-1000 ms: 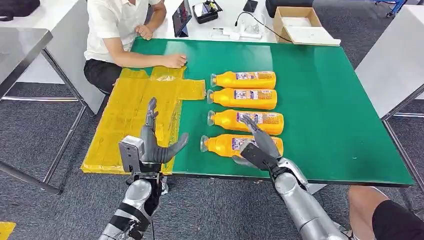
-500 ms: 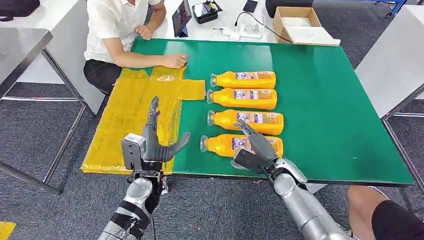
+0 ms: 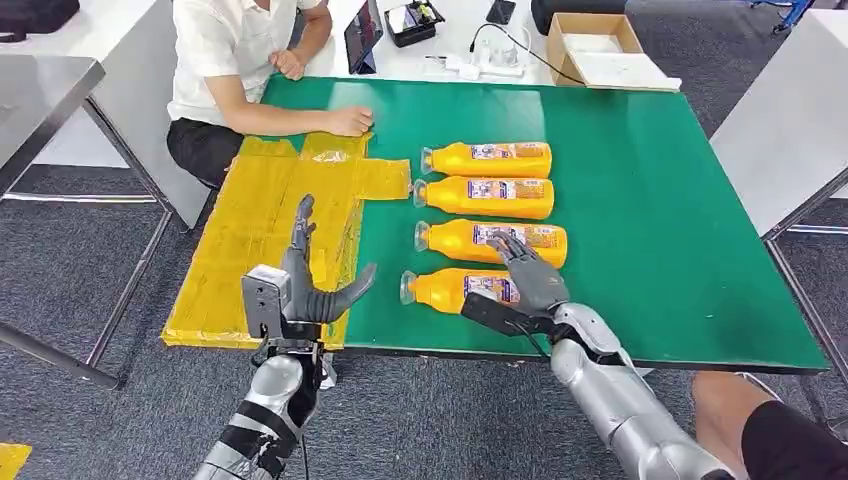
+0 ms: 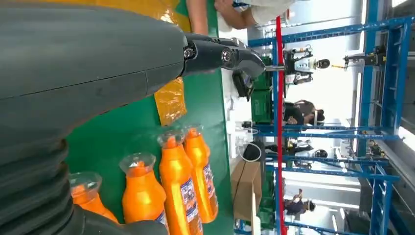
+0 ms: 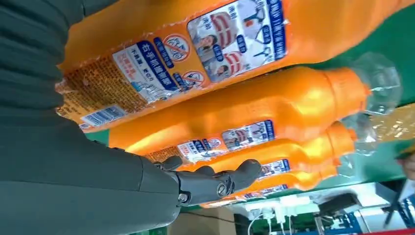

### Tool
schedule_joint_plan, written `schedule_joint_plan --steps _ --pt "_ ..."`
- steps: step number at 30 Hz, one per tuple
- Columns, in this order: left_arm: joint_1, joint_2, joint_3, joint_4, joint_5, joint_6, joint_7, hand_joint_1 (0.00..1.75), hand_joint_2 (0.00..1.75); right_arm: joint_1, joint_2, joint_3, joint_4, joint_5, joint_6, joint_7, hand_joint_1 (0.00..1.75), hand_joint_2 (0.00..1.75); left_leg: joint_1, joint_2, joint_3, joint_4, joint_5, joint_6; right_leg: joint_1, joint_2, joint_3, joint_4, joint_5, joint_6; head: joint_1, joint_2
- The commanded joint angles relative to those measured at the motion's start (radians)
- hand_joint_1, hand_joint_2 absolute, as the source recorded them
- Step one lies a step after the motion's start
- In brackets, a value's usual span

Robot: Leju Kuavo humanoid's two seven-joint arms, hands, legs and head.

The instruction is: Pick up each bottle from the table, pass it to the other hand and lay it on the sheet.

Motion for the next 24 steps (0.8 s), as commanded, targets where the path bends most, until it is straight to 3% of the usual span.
schedule_joint_plan --steps 1,9,22,23,24 --pt "-0.028 0.037 0.027 0.052 0.01 -0.018 0.016 0.0 1.75 -0.099 0.02 0.063 0.18 -0.015 0.078 0.004 0.0 1.75 0.001 0.003 0.006 0.0 -0.003 -0.003 0.002 0.003 0.005 0.0 -0.002 -0.004 0.0 0.0" --pt "-0.035 0.044 0.038 0.07 0.013 -0.034 0.032 0.0 1.75 -0.137 0.008 0.126 0.23 0.013 0.138 0.053 0.0 1.75 0.0 0.003 0.004 0.0 -0.002 -0.002 0.001 0.002 0.003 0.0 -0.001 -0.003 0.0 0.0" --pt "-0.039 0.041 0.058 0.065 0.013 -0.034 0.036 0.0 1.75 -0.138 -0.021 0.191 0.191 0.05 0.143 0.087 0.0 1.75 0.001 0.001 0.004 0.0 -0.002 -0.002 0.001 0.0 0.004 0.0 -0.002 -0.003 0.0 0.0" --pt "-0.04 0.04 0.06 0.062 0.013 -0.035 0.035 0.0 1.75 -0.146 -0.026 0.2 0.197 0.05 0.157 0.088 0.17 1.75 0.001 0.001 0.006 0.0 -0.002 -0.003 0.001 0.0 0.005 0.0 -0.002 -0.004 0.0 0.0" --pt "-0.042 0.039 0.062 0.062 0.015 -0.036 0.033 0.0 1.75 -0.153 -0.032 0.207 0.205 0.046 0.169 0.089 1.61 1.75 0.001 0.001 0.003 0.0 -0.001 -0.002 0.001 0.0 0.003 0.0 -0.001 -0.002 0.0 0.0"
